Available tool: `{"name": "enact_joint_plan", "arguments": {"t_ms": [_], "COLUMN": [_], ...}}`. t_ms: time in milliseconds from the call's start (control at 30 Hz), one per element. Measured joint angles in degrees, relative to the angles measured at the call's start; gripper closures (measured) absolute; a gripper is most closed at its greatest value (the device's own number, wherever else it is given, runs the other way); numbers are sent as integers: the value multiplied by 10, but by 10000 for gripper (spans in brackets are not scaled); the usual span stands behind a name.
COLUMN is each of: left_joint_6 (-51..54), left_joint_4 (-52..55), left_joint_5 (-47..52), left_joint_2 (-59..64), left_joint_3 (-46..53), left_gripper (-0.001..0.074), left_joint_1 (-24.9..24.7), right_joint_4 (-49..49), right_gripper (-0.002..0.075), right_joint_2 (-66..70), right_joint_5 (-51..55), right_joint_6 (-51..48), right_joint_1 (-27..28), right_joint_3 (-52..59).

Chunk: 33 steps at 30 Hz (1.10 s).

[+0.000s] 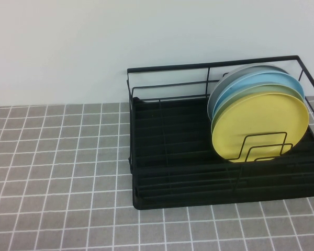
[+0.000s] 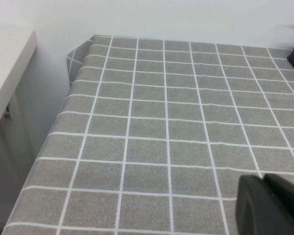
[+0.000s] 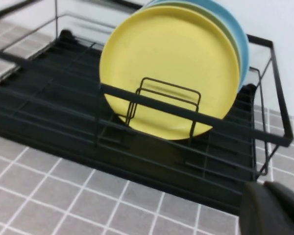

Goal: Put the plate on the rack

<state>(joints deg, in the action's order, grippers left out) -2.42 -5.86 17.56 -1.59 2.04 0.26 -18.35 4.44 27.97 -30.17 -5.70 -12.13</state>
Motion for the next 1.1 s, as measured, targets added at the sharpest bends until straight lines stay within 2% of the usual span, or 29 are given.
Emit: {"name": "enact_joint_plan", "arguments": {"t_ms": [100, 233, 400, 1100], "left_joint_6": [0, 0, 0, 0], "left_joint_4": [0, 0, 0, -3], "left_joint_5": [0, -1, -1, -1], "left_joint_2": [0, 0, 0, 1], "left_joint_3": [0, 0, 0, 0], "left_gripper": [735, 735, 735, 735], "left_joint_1": [0, 0, 0, 0], "right_joint_4": [22, 97, 191, 195], "right_gripper": [727, 727, 727, 727], "right_joint_2": [-40, -49, -49, -49], "right_joint_5": [-32, -78, -81, -91], "right_joint_6": [34, 169, 298, 302], "right_joint_1": [0, 0, 0, 0], "right_joint_3": [41, 96, 124, 123]}}
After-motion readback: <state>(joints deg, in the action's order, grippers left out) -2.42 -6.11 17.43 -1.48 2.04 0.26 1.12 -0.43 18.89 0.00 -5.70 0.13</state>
